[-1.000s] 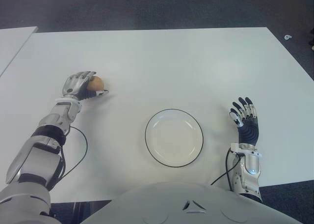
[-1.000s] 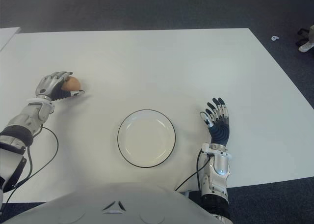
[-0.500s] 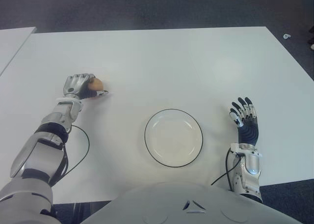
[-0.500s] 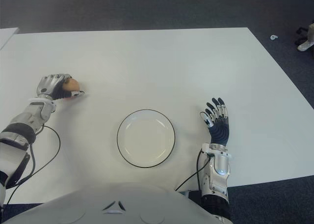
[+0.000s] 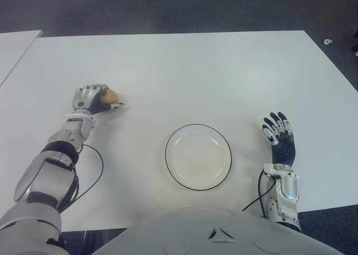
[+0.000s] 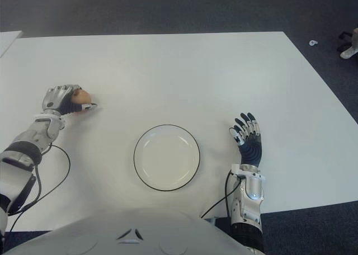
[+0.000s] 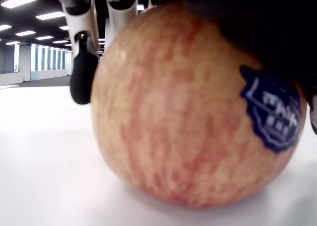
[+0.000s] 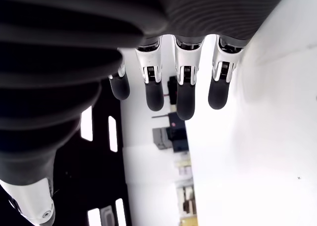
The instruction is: Put the apples into the plate.
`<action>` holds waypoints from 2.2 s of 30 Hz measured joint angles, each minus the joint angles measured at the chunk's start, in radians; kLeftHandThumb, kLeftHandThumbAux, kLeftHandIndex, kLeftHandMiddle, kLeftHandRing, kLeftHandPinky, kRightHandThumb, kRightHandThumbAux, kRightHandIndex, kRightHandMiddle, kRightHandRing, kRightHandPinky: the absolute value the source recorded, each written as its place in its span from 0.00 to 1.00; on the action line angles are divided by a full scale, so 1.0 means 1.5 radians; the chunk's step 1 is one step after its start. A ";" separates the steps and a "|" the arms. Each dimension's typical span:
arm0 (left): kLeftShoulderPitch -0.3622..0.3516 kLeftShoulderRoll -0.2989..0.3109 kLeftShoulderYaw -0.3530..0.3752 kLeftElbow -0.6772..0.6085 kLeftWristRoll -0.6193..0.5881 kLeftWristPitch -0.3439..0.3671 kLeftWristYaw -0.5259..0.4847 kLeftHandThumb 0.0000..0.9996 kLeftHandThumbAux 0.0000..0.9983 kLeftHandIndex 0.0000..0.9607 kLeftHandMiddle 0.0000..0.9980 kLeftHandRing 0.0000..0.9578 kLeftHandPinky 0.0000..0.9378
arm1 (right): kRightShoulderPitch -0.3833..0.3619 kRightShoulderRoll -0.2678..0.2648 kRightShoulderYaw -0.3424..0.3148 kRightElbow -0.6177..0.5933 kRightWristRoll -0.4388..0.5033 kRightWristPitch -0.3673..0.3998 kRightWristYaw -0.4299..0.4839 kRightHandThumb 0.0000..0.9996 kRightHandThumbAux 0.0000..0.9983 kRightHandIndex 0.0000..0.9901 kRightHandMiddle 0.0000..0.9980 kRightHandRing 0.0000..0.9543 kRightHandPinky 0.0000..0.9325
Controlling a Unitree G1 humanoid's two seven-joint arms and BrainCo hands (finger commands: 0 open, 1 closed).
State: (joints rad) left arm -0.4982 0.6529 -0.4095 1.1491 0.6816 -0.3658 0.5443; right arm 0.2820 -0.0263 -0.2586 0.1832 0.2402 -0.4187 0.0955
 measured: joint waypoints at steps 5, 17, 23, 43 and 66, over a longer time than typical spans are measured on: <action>0.003 0.000 0.006 0.000 -0.014 -0.010 -0.005 0.74 0.69 0.46 0.79 0.80 0.76 | 0.002 0.001 -0.002 -0.005 0.000 0.008 -0.003 0.37 0.67 0.12 0.18 0.22 0.27; 0.008 0.000 0.013 0.000 -0.034 -0.025 -0.005 0.74 0.69 0.46 0.79 0.79 0.70 | 0.006 0.003 -0.003 -0.010 0.000 0.010 -0.007 0.39 0.66 0.13 0.19 0.22 0.27; 0.009 0.000 0.017 0.000 -0.039 -0.028 -0.011 0.74 0.69 0.46 0.79 0.79 0.70 | 0.007 0.004 -0.004 -0.011 0.000 0.012 -0.008 0.39 0.66 0.14 0.19 0.21 0.26; 0.019 0.000 0.018 -0.012 -0.030 -0.038 0.011 0.74 0.69 0.46 0.81 0.81 0.77 | 0.012 0.007 0.000 -0.024 -0.002 0.030 -0.021 0.39 0.67 0.15 0.19 0.21 0.27; 0.084 0.040 0.025 -0.313 0.060 0.004 0.039 0.75 0.70 0.46 0.84 0.86 0.86 | 0.001 0.005 0.002 -0.015 -0.003 0.031 -0.021 0.39 0.66 0.12 0.17 0.19 0.23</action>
State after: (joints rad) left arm -0.3727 0.7129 -0.3718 0.6792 0.7721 -0.3591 0.6023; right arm 0.2842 -0.0181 -0.2554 0.1614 0.2362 -0.3723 0.0643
